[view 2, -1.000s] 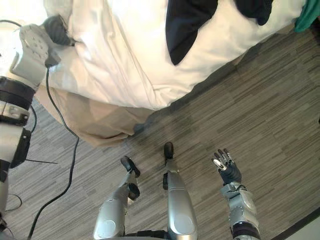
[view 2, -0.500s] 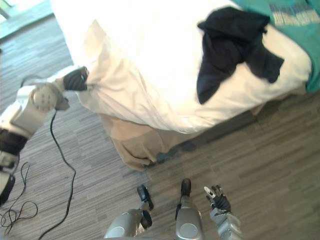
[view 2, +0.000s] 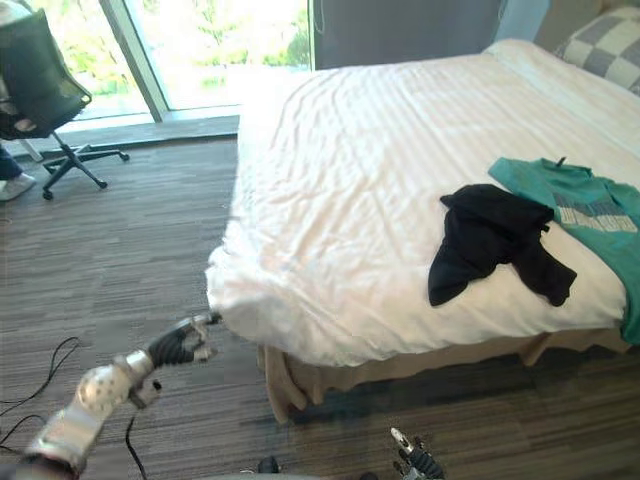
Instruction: Tidy the bed and pick cloth on bed and put in laundry
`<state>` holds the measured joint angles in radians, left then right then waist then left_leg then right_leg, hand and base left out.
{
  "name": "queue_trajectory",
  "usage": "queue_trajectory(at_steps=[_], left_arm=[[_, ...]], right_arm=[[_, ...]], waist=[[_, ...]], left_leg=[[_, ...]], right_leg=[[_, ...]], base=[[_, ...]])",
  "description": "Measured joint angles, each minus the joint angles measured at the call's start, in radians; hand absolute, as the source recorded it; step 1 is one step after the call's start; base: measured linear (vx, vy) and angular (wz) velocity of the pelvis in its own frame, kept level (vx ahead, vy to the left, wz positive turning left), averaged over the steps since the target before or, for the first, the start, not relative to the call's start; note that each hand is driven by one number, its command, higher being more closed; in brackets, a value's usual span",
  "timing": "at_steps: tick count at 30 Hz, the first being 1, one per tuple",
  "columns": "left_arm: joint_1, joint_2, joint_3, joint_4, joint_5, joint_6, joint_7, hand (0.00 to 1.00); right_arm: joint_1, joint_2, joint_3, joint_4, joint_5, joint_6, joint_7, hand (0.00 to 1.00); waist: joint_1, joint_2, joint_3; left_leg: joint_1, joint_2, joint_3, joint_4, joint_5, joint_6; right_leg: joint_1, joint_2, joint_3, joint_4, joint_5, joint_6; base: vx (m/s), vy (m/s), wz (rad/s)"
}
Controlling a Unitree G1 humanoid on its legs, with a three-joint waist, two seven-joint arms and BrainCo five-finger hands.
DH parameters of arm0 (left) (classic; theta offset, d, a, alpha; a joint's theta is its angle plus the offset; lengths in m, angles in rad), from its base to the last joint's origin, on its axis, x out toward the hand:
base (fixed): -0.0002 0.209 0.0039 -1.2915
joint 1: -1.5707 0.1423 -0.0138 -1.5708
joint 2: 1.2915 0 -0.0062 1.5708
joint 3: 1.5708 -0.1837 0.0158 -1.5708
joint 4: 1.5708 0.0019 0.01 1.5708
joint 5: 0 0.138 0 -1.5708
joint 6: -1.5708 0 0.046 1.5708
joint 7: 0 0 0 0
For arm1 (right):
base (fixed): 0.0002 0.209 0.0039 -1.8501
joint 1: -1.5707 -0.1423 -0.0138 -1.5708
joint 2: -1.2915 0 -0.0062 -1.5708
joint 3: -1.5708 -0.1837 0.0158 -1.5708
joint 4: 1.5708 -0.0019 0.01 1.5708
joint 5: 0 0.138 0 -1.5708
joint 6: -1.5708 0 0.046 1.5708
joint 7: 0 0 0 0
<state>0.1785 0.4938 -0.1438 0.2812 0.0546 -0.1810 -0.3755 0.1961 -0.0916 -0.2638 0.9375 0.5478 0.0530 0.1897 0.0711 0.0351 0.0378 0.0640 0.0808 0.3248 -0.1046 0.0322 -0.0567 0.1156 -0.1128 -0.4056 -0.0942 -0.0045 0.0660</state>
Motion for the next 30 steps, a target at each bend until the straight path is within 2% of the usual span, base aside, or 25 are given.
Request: queue_trajectory(at_steps=[2,4,6,11,13,15,16,19,20,21,22,25,27,28,29,30], left_arm=[[0.061,-0.102,0.029,0.136,0.008,0.004,0.039,0.0],[0.09,-0.162,0.055,0.245,0.034,0.005,0.085,0.0],[0.108,-0.255,0.142,0.419,0.072,0.005,0.156,0.0],[0.106,-0.365,0.309,0.641,0.135,0.022,0.288,0.0],[0.093,-0.386,0.353,0.672,0.13,0.051,0.315,0.0],[0.067,-0.398,0.411,0.679,0.082,0.086,0.316,0.0],[0.061,-0.401,0.428,0.679,0.066,0.092,0.316,0.0],[0.029,-0.401,0.48,0.677,-0.039,0.111,0.308,0.0],[0.025,-0.401,0.483,0.676,-0.068,0.114,0.306,0.0],[0.024,-0.401,0.482,0.676,-0.084,0.116,0.3,0.0],[0.026,-0.401,0.475,0.676,-0.092,0.121,0.292,0.0],[0.033,-0.399,0.432,0.682,-0.115,0.127,0.291,0.0],[0.035,-0.396,0.383,0.685,-0.115,0.13,0.286,0.0],[0.035,-0.394,0.375,0.685,-0.114,0.131,0.283,0.0],[0.037,-0.389,0.361,0.684,-0.113,0.137,0.263,0.0],[0.052,-0.384,0.339,0.684,-0.124,0.151,0.253,0.0]], right_arm=[[0.001,0.012,0.002,0.014,0.0,0.007,0.005,0.0],[-0.002,0.017,0.011,0.028,0.001,0.007,0.005,0.0],[-0.006,0.023,0.02,0.042,0.002,0.004,0.003,0.0],[-0.031,0.056,0.019,0.046,0.007,-0.04,-0.026,0.0],[-0.062,0.054,0.01,0.049,0.009,-0.082,-0.071,0.0],[-0.124,0.038,-0.04,0.029,0.009,-0.129,-0.162,0.0],[-0.145,0.028,-0.061,0.018,0.009,-0.137,-0.188,0.0],[-0.249,-0.074,-0.155,-0.082,-0.076,-0.189,-0.315,0.0],[-0.295,-0.134,-0.178,-0.139,-0.115,-0.207,-0.344,0.0],[-0.333,-0.182,-0.179,-0.183,-0.124,-0.223,-0.345,1.0],[-0.389,-0.246,-0.173,-0.223,-0.146,-0.252,-0.322,1.0],[-0.515,-0.363,-0.111,-0.258,-0.151,-0.29,-0.231,1.0],[-0.585,-0.44,-0.04,-0.327,-0.147,-0.325,-0.063,1.0],[-0.592,-0.443,-0.028,-0.346,-0.132,-0.338,-0.007,1.0],[-0.591,-0.425,0.003,-0.409,-0.07,-0.387,0.136,1.0],[-0.585,-0.377,0.049,-0.51,-0.059,-0.41,0.223,1.0]], waist=[[0.001,-0.013,-0.005],[0.003,-0.024,-0.01],[0.004,-0.036,-0.019],[0.001,-0.045,-0.024],[0.0,-0.044,-0.023],[-0.003,-0.049,-0.026],[-0.004,-0.046,-0.026],[-0.004,-0.034,-0.023],[-0.004,-0.026,-0.025],[-0.005,-0.022,-0.025],[-0.005,-0.02,-0.025],[-0.006,-0.026,-0.025],[-0.005,-0.037,-0.022],[-0.002,-0.041,-0.023],[0.001,-0.051,-0.019],[-0.001,-0.056,-0.015]], left_leg=[[0.017,-0.003,-0.007,0.0,-0.006,-0.001],[0.028,-0.005,-0.011,0.0,-0.01,-0.001],[0.037,-0.009,-0.011,0.0,-0.016,-0.001],[0.064,-0.013,0.012,0.0,-0.025,0.004],[0.078,-0.013,0.024,0.0,-0.03,0.002],[0.09,-0.013,0.028,0.0,-0.031,0.002],[0.092,-0.013,0.03,0.0,-0.031,0.002],[0.093,-0.015,0.028,0.0,-0.031,0.002],[0.092,-0.017,0.023,0.0,-0.031,0.002],[0.092,-0.018,0.02,0.0,-0.031,0.003],[0.09,-0.02,0.01,0.0,-0.031,0.003],[0.077,-0.027,-0.016,0.0,-0.029,0.006],[0.064,-0.028,-0.036,0.001,-0.026,0.008],[0.059,-0.028,-0.041,0.001,-0.025,0.009],[0.056,-0.029,-0.05,0.004,-0.025,0.009],[0.056,-0.03,-0.056,0.007,-0.024,0.01]], right_leg=[[0.016,-0.003,-0.01,0.0,-0.01,0.009],[0.03,-0.005,-0.015,0.0,-0.013,0.008],[0.038,-0.009,-0.016,0.0,-0.016,0.012],[0.058,-0.013,0.008,0.0,-0.017,0.014],[0.066,-0.014,0.019,0.0,-0.018,0.015],[0.07,-0.014,0.023,0.0,-0.017,0.015],[0.07,-0.014,0.027,0.0,-0.017,0.016],[0.069,-0.017,0.03,0.0,-0.015,0.018],[0.069,-0.018,0.027,0.0,-0.015,0.018],[0.07,-0.019,0.025,0.0,-0.015,0.018],[0.069,-0.019,0.021,0.0,-0.017,0.02],[0.066,-0.016,0.005,0.0,-0.019,0.021],[0.065,-0.01,0.001,-0.001,-0.02,0.021],[0.063,-0.009,-0.005,-0.001,-0.02,0.021],[0.063,-0.009,-0.013,-0.001,-0.02,0.021],[0.063,-0.009,-0.015,0.0,-0.02,0.021]], base=[[0.0,0.012,0.13],[0.03,0.009,0.07],[0.03,0.015,0.03],[0.04,0.018,-0.13],[0.01,0.013,-0.19],[0.0,0.005,-0.09],[-0.01,0.001,-0.1],[-0.02,0.0,-0.04],[-0.02,0.001,0.04],[-0.01,-0.001,0.07],[-0.01,-0.005,0.09],[0.0,-0.013,0.21],[0.01,-0.016,0.25],[0.04,-0.03,0.27],[0.05,-0.018,0.16],[0.06,-0.013,0.09]])
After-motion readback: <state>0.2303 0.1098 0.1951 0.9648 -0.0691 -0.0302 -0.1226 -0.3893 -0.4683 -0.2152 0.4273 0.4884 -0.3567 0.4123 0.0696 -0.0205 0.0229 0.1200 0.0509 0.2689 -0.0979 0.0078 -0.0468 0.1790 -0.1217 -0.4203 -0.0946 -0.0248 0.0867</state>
